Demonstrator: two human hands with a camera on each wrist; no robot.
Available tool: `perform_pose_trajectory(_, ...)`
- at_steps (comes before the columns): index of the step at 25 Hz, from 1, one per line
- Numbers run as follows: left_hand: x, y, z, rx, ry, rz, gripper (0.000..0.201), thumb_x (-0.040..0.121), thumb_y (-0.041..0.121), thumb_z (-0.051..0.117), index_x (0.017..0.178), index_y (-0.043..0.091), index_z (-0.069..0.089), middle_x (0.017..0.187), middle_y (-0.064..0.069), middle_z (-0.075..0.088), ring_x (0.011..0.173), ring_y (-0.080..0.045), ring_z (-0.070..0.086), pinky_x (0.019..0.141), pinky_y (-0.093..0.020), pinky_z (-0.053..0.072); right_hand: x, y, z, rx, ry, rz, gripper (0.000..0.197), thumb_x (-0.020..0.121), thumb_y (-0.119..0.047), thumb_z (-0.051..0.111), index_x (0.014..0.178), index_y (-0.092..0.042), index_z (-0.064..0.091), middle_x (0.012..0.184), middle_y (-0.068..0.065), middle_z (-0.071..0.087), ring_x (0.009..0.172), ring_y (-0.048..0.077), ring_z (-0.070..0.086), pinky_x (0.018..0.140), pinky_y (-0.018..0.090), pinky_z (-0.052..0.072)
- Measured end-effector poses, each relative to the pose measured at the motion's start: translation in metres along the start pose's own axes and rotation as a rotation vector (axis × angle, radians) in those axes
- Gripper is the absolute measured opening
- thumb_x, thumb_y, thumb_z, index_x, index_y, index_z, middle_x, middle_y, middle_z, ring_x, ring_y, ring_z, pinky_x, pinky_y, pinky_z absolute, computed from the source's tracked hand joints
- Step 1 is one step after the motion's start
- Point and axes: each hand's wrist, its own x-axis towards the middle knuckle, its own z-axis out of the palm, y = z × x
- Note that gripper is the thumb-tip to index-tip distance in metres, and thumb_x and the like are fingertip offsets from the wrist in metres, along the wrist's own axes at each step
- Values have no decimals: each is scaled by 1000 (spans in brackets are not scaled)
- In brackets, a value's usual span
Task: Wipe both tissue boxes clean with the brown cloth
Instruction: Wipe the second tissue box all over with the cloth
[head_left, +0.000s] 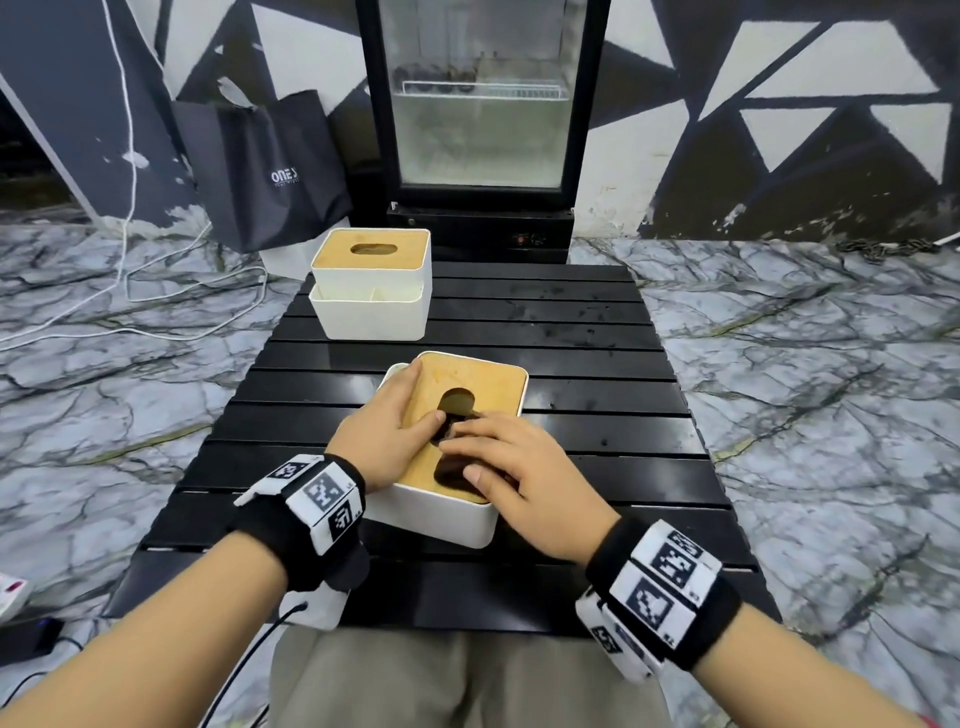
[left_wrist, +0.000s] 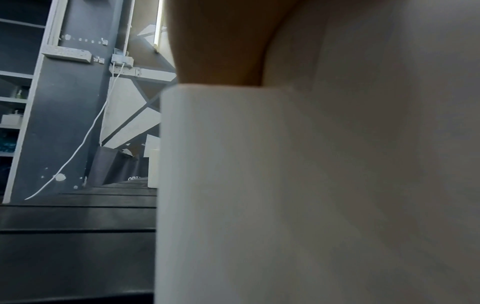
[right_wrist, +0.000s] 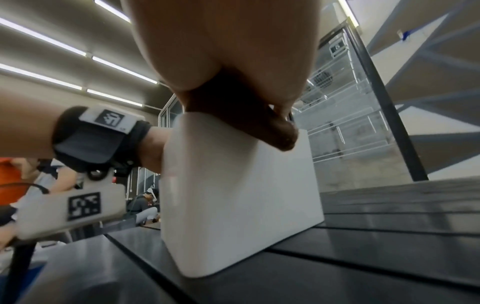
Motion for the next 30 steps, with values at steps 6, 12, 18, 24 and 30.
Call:
perform_pose_trajectory(6,-2,1,-1,18,0,3,70,93,39,49,150,25,10,156,7,20,136,-18,35,107,-36,33,40,33,-17,-35,55,148,32,87,-30,44,115,-29,61,123,-10,56,122,13,43,105,48,30)
perform_pose_trajectory(12,-7,9,-4,187,-8,-36,64,95,48,39,150,27,12,157,7,17,138,-17,32,112,-40,26,53,35,-25,9,20,250,28,91,-18,50,115,-28,61,123,-10,52,117,15,41,99,22,28)
perform_pose_trajectory(18,-44,40,9,400,20,46,102,53,88,8,143,41,19,155,9,18,143,-16,15,114,-52,6,42,22,-28,-67,113,357,28,91,-21,49,116,-27,60,121,-8,53,112,21,41,99,34,35)
perform_pose_trajectory(24,-42,27,-11,382,-127,5,107,64,77,58,148,40,2,159,8,-4,146,-12,-3,114,-50,-8,8,15,-45,-2,136,373,28,89,-17,54,116,-22,62,109,-8,53,107,10,47,93,15,32)
perform_pose_trajectory(30,-30,0,-35,104,-122,-73,103,65,74,56,149,31,15,157,4,18,142,-15,22,117,-44,18,-29,-6,-52,14,-22,295,28,88,-19,56,113,-30,62,110,-17,53,109,1,48,96,12,32)
